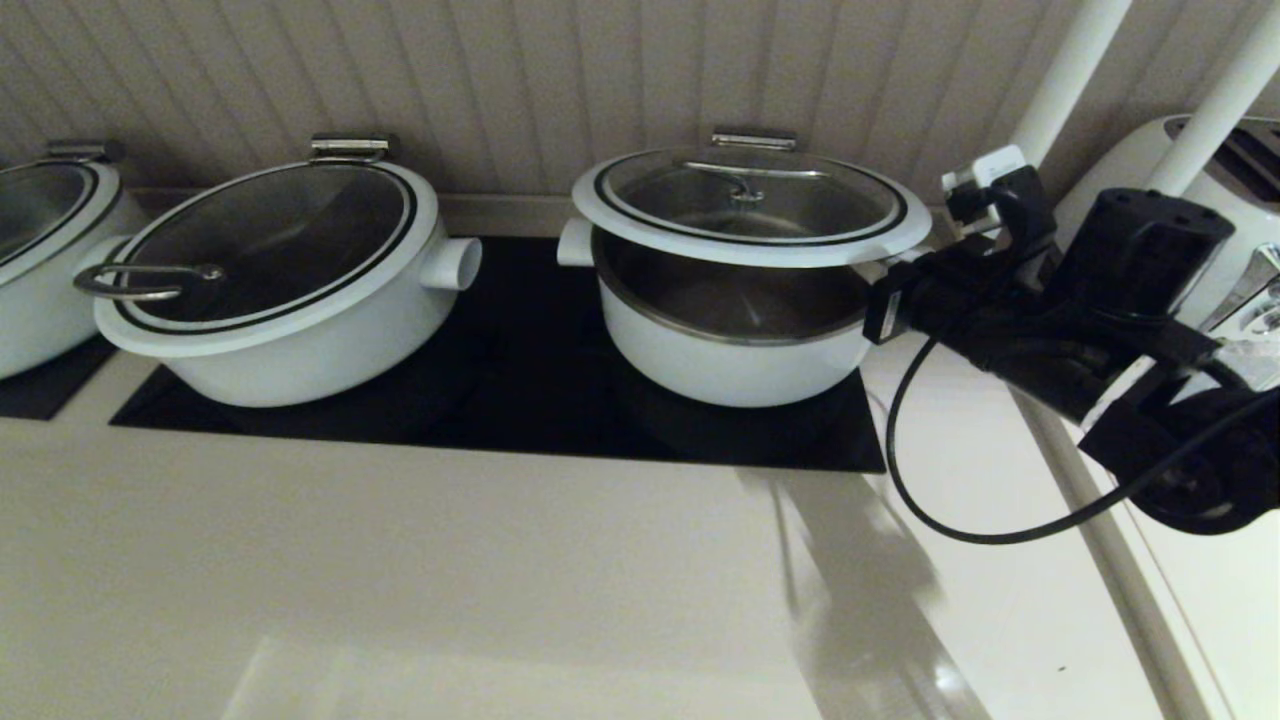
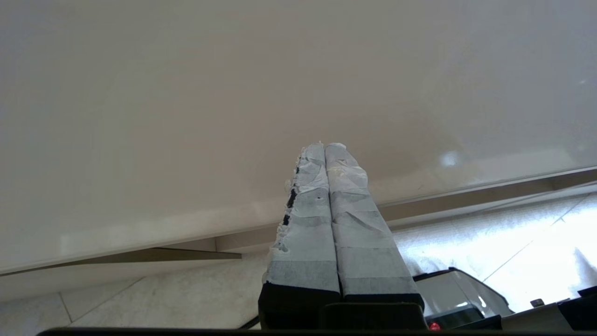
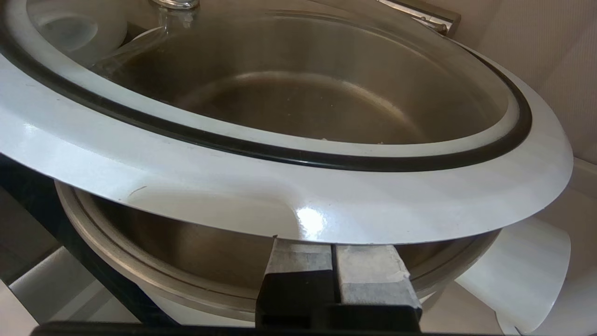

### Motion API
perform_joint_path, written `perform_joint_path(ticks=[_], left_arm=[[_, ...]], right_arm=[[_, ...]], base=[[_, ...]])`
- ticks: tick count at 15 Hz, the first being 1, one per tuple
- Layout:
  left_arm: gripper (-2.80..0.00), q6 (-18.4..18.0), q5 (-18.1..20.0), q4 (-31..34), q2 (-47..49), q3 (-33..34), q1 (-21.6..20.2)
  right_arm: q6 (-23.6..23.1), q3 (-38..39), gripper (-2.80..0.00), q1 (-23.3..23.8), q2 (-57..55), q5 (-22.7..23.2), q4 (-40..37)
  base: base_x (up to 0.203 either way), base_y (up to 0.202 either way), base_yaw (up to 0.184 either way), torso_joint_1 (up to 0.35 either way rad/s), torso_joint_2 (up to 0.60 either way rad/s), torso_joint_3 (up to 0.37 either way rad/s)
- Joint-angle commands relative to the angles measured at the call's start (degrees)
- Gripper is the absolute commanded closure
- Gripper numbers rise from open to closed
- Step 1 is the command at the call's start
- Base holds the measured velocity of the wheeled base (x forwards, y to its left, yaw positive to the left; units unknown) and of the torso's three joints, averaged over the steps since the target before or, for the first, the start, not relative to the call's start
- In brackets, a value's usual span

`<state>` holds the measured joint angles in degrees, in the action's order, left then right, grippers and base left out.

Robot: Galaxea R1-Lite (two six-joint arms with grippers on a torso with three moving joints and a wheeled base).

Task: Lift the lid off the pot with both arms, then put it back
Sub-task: Open the pot lid completely

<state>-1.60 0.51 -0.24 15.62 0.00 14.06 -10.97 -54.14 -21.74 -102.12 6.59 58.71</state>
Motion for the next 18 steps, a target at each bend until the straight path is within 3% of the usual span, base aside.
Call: perform_joint_path(ticks=[1,9,11,15,18], left_arm=[[0.00,0.01,0.02,-0.04,0.38,0.00,0.08],[0.00,0.01,0.02,-0.02,0.38,0.00,-0.11],[0.00,0.01,0.02,-0.04,0.49,0.00,-2.32],[0.00,0.01,0.02,-0.02,0.55,0.00,-11.06],[0.00,0.08,0.02,-0.03,-5.02,0.00,-13.00]], right_arm=[[-0.10,0.00,0.00,-0.06,-0.01,0.09,0.35],[-0.01,0.10,0.00,0.03,0.08,0.09,0.35],[-0.01,0.15,0.00,-0.02,0.08,0.09,0.35],[0.07,0.09,0.00,0.03,-0.01,0.09,0.35],[0.07,0.00,0.00,0.03,-0.01,0.09,0.35]], base=[[0.000,0.000,0.000,0.000,0.00,0.000],[0.000,0.000,0.000,0.000,0.00,0.000],[0.000,0.000,0.000,0.000,0.00,0.000],[0.000,0.000,0.000,0.000,0.00,0.000],[0.000,0.000,0.000,0.000,0.00,0.000]])
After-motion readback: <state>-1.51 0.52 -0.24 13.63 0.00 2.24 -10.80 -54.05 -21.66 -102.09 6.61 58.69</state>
